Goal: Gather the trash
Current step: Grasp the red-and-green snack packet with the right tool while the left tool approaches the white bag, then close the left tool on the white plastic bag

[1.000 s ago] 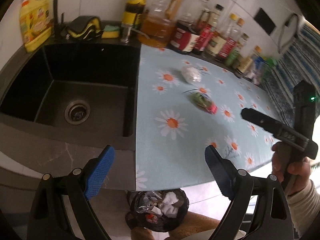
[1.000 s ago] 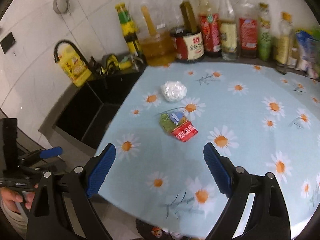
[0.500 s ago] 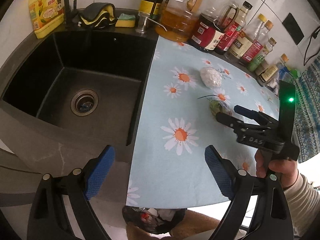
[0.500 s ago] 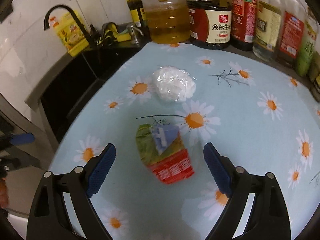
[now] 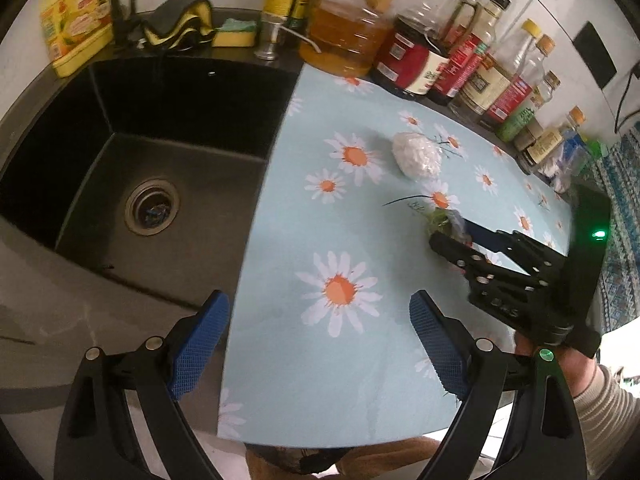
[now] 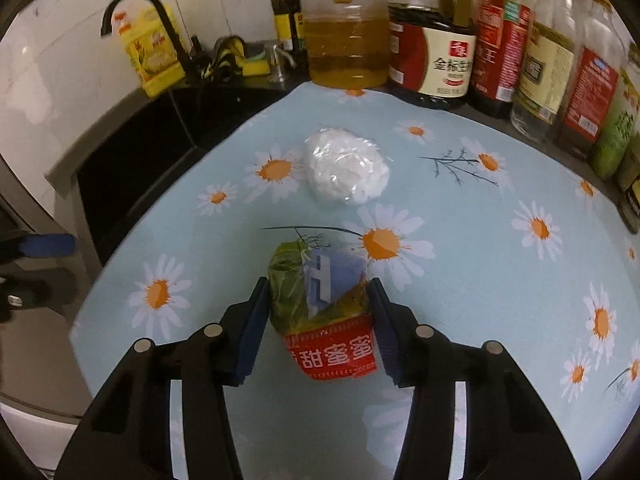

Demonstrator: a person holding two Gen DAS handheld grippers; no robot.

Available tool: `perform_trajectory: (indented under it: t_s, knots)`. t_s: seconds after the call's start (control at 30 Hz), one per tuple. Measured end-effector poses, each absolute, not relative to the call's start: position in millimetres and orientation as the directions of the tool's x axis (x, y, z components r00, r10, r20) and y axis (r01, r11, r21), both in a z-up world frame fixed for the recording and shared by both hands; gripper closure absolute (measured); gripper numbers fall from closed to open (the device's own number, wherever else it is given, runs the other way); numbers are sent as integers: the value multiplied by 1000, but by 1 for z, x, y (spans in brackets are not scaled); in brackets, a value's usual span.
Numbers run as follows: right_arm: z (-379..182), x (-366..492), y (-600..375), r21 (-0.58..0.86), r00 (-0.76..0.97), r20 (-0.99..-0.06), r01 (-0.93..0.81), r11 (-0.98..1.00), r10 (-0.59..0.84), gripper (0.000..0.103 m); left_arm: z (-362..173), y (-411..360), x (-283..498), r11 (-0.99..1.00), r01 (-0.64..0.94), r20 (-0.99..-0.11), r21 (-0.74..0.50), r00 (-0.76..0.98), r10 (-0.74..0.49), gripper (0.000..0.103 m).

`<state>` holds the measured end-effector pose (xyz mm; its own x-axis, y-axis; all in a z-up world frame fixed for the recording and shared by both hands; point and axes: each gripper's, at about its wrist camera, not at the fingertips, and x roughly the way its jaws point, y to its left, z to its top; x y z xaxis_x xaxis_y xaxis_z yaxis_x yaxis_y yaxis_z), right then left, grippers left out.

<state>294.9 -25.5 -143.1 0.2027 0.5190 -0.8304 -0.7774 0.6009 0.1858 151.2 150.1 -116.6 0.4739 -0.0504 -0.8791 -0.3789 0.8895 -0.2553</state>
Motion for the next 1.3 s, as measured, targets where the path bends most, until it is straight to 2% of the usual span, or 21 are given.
perform_trajectory:
  t_s: [0.43,0.63,0.77,1.2,1.27,1.3]
  knots:
    - [-114,321,-87,316,188,-782,-702,637,595,53,-106,118,224,935,-285,-879,-210,473,-53,14]
    - [-106,326,-119,334,196,-771,-685,648,605,53,-99,94,269,963,-219,-878,-158,478,-35,14]
    - [-102,324,-140,260,278,-769,-686,679,575,53,-112,79,298,979,-200,-888,-35,456,61,14]
    - [-116,321,-166,300,252,-751,-692,656,610,53,-158,74,349,976,-210,-933,48,339,119,14]
    - [-118,320,-167,311,242,-749,-694,650,617,53,-160,73,351,977,-205,-936,49,331,116,18]
    - [-118,320,-168,313,241,-747,-695,647,619,53,-161,73,352,980,-198,-939,38,328,103,26]
